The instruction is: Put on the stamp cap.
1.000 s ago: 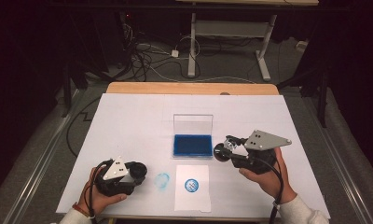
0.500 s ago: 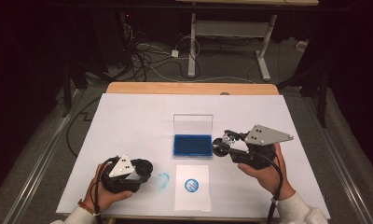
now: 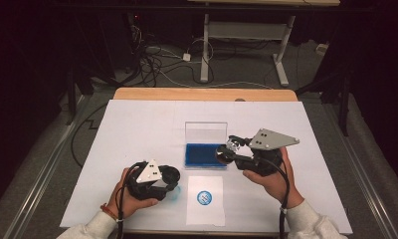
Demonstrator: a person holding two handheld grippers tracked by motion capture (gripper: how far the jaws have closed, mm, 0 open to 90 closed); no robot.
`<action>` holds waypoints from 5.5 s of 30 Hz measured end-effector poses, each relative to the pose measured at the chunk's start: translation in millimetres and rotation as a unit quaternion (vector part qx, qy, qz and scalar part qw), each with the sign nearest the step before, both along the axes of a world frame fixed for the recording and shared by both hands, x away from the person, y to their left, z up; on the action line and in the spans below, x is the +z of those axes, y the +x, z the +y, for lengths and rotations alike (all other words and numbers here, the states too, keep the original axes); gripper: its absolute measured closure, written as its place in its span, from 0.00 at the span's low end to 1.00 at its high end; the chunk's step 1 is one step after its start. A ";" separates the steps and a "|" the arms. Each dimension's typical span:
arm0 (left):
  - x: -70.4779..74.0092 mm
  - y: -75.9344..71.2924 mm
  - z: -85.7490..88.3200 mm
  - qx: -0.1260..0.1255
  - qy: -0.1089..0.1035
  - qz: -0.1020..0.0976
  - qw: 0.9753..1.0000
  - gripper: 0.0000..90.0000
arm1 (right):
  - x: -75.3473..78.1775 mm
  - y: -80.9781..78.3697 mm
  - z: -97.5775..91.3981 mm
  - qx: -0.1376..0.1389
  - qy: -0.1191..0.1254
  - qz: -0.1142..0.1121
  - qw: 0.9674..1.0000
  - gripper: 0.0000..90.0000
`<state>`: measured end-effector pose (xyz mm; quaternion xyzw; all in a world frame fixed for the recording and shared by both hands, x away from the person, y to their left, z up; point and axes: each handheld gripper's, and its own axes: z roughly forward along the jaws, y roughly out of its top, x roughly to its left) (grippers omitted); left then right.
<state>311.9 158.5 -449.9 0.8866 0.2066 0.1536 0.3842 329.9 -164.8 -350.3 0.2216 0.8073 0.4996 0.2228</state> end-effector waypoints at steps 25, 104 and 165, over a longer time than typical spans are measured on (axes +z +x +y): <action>13.7 -3.5 -48.4 -0.050 -0.045 -0.008 0.998 0.41 | -30.1 -9.9 61.1 0.076 -0.021 0.040 0.996 0.64; 6.5 -6.1 -48.4 -0.036 -0.027 -0.012 0.999 0.41 | -55.7 -10.9 64.0 0.081 -0.041 0.051 0.995 0.64; 5.8 -7.4 7.0 0.052 -0.023 -0.049 0.997 0.20 | -21.7 -10.8 26.7 0.055 -0.042 0.011 0.998 0.64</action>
